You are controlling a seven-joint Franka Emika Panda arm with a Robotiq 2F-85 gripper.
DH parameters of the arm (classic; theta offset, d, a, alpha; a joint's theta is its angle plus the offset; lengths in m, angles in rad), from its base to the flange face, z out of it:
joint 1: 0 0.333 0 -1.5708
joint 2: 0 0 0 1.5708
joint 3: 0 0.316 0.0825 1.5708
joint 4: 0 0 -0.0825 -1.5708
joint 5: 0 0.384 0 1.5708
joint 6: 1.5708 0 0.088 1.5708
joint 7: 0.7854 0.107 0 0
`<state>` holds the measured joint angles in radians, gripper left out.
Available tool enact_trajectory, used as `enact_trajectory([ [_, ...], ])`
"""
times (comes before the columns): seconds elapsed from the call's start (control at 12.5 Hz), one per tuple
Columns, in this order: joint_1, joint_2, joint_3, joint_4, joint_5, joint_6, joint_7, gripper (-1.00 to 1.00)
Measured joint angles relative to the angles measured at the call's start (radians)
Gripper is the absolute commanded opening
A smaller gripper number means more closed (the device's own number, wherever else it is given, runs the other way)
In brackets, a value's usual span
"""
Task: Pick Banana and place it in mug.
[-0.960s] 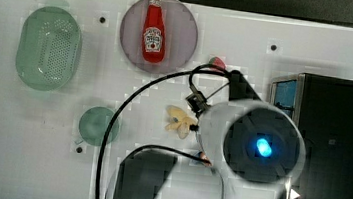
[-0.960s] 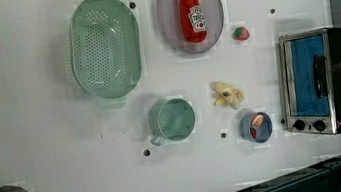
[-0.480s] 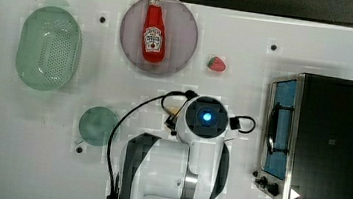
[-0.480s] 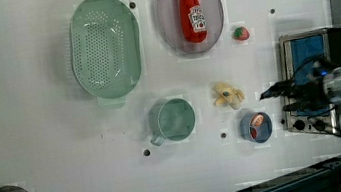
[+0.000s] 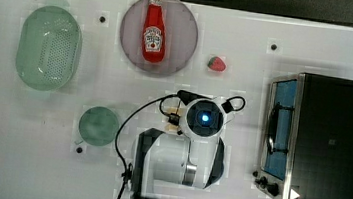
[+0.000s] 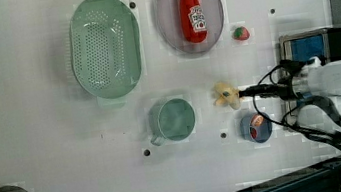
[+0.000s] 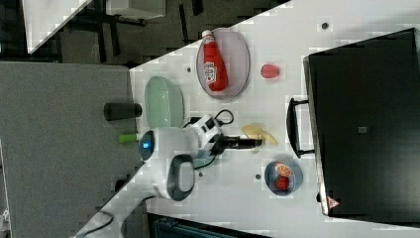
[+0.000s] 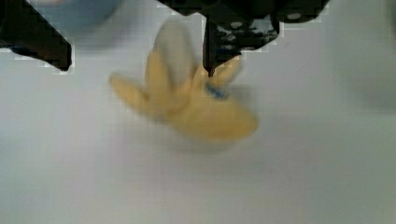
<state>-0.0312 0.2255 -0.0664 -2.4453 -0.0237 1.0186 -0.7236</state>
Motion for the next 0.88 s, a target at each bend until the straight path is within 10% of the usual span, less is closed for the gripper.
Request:
enact_trajectory([
  [0.48, 0.002, 0.170, 0.008, -0.020, 0.000, 0.145, -0.067, 0.93],
  [0.88, 0.021, 0.145, 0.031, -0.029, 0.033, 0.176, -0.081, -0.25],
])
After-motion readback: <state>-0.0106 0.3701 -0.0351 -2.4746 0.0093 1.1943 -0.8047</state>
